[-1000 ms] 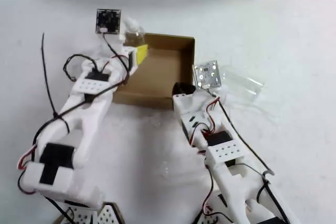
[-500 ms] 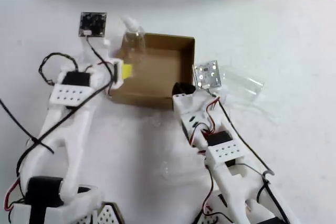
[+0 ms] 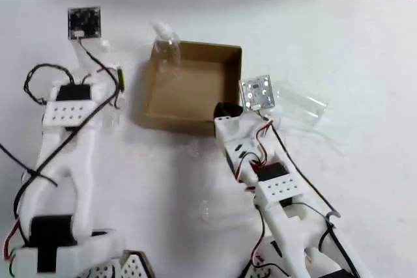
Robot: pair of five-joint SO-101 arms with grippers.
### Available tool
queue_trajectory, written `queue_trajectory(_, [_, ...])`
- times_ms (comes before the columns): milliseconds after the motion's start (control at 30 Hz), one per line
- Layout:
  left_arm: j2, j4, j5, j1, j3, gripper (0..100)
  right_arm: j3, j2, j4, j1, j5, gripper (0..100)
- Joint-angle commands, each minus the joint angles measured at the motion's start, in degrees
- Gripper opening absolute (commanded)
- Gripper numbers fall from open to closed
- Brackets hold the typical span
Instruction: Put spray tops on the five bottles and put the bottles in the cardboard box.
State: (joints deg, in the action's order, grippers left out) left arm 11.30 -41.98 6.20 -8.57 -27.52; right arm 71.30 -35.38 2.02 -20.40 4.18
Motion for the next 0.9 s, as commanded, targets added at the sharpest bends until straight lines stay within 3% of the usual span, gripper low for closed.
queue_trajectory(0, [-8.92, 1.32, -0.62, -0.57, 12.31, 4, -2.81, -0.04, 0.22, -0.4, -0.09, 1.5])
queue_trajectory(300, [-33.1, -0.53, -0.7, 3.03, 36.48, 4, -2.81, -0.04, 0.22, -0.4, -0.09, 1.5])
queue_trajectory(567, [-56.75, -12.75, -9.41, -0.31, 65.23, 4, -2.81, -0.04, 0.04, -0.4, -0.09, 1.5])
queue_trajectory(867, [-75.82, -29.19, -9.58, -5.93, 97.93, 4, -2.81, -0.04, -0.04, -0.4, -0.09, 1.5])
